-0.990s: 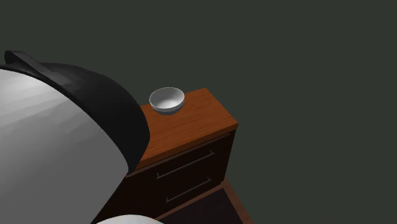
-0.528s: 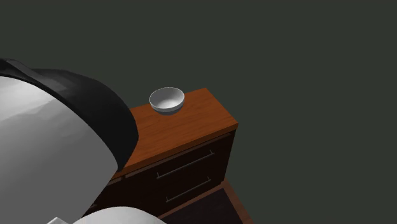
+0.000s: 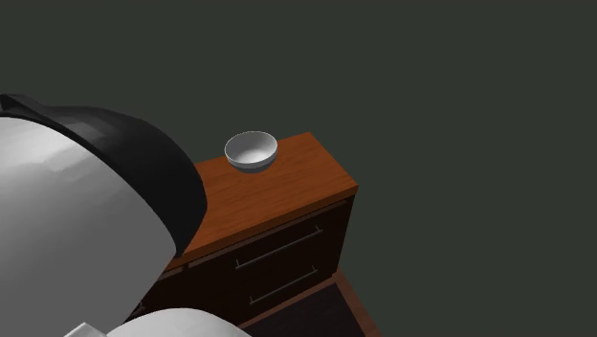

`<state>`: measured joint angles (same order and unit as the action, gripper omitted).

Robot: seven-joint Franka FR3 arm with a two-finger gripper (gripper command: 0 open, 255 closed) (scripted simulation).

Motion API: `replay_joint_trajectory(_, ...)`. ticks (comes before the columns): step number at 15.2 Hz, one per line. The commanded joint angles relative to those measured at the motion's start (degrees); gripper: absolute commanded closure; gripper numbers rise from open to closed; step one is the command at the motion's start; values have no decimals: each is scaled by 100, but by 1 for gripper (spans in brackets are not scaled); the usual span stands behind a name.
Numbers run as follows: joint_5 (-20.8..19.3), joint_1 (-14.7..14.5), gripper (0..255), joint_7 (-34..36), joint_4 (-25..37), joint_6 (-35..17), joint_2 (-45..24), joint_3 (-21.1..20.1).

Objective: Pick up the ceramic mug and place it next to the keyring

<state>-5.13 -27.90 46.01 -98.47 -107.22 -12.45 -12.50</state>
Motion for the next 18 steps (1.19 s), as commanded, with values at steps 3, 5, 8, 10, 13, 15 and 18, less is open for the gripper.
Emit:
replay_joint_trajectory(3,-27,2,255,20,-203,-289,-84,9)
replay_joint_trajectory(5,-41,1,255,33,-303,-429,-125,13)
replay_joint_trajectory(8,-64,-1,255,54,-444,-638,-195,19)
replay_joint_trajectory(10,-81,-3,255,69,-531,-775,-247,24)
replay_joint_trajectory(13,-109,-7,255,93,-651,-978,-333,33)
replay_joint_trajectory(15,-130,-11,255,110,-725,-1113,-396,39)
replay_joint_trajectory(18,-150,-15,255,127,-789,-1236,-457,46)
